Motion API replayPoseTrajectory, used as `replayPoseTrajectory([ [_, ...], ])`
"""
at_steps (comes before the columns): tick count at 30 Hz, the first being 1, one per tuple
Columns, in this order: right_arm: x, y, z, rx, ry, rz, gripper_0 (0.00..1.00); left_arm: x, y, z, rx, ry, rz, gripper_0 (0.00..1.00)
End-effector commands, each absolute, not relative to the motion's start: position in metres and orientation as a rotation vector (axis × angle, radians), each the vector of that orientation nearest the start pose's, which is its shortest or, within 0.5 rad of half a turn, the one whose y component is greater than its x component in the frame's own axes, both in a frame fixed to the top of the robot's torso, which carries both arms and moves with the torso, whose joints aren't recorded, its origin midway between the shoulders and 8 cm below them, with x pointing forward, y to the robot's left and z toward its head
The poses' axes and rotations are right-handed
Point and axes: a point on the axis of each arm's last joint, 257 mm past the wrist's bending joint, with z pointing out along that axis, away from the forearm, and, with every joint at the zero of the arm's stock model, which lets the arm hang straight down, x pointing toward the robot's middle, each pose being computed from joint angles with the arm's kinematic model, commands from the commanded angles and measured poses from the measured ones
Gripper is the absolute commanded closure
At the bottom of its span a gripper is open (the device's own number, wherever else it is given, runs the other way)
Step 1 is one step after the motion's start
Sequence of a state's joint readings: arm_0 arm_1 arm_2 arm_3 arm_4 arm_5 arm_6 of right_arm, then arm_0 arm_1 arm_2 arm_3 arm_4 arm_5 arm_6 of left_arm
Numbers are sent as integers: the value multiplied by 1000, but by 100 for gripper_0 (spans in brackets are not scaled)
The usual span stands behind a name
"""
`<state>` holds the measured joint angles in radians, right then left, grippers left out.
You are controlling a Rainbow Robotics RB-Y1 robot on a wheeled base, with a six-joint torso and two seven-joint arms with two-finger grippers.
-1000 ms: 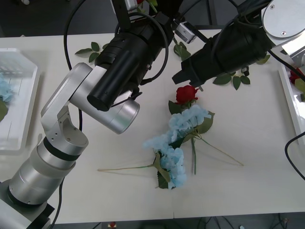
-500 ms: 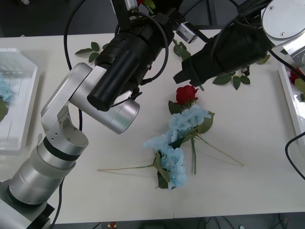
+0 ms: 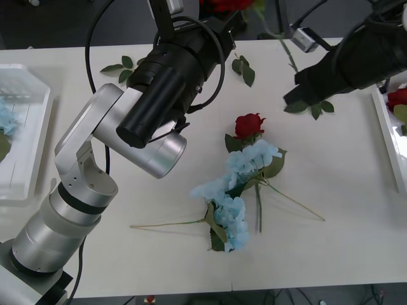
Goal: Place the red flowers into the right box and the blue flowers into the left box. If a person shows an open palm, hand one flower to the person first, then continue sorting.
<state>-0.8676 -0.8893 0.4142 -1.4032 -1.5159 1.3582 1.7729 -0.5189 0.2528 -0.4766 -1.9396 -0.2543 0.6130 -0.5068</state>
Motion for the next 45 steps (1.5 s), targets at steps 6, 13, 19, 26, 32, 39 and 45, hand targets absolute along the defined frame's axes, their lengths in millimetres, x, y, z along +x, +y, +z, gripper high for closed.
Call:
replayPoseTrajectory([
  [6, 528, -370, -75, -312, 2568, 460, 100, 539, -19, 17, 25, 1448, -710, 0],
  [13, 483, -519, -68, -128, 2640, 253, 100, 538, 5, 28, 61, 1419, -667, 0],
  [19, 437, -612, -105, -51, 2732, 50, 100, 536, 55, 2, 73, 1573, -605, 0],
  [26, 439, -643, -182, 28, 2768, -107, 100, 517, 108, -45, 279, 1780, -440, 0],
  [32, 465, -627, -239, 151, 2719, -98, 100, 477, 141, -82, 563, 1915, -267, 0],
  [39, 471, -622, -278, 301, 2712, -154, 100, 424, 156, -142, 1022, 1952, -85, 0],
  [45, 470, -616, -294, 328, 2717, -146, 100, 395, 152, -184, 1360, 1933, 9, 0],
])
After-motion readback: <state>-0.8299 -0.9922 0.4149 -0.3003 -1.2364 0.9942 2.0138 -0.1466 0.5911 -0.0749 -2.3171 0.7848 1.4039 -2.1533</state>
